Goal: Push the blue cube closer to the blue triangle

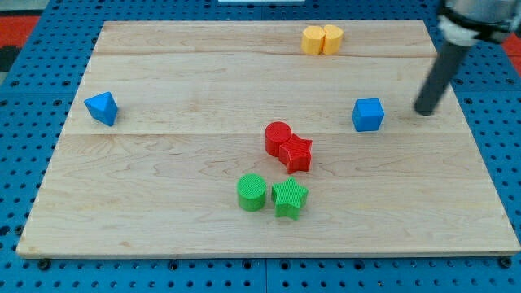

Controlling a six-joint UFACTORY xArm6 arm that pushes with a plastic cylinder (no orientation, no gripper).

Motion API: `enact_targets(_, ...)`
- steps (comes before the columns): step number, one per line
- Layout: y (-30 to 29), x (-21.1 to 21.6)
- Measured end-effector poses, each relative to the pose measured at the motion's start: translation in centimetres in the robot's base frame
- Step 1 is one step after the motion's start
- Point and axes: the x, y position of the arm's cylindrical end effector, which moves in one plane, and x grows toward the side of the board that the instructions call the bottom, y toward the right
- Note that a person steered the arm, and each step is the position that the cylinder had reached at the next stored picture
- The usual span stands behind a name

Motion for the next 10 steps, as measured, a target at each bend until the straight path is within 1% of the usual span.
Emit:
enact_targets(1,-9.0,-0.5)
enact_targets(2,-7.5,-0.7)
enact_targets(3,-1.3,2.0)
enact_targets(4,-8.0,3.1)
enact_targets(5,-16.4,3.1)
enact_targets(6,-16.0,3.6)
enact_targets(8,-30.5,1.8)
enact_targets(9,-33.6,0.8)
enact_targets(10,-33.9,5.2)
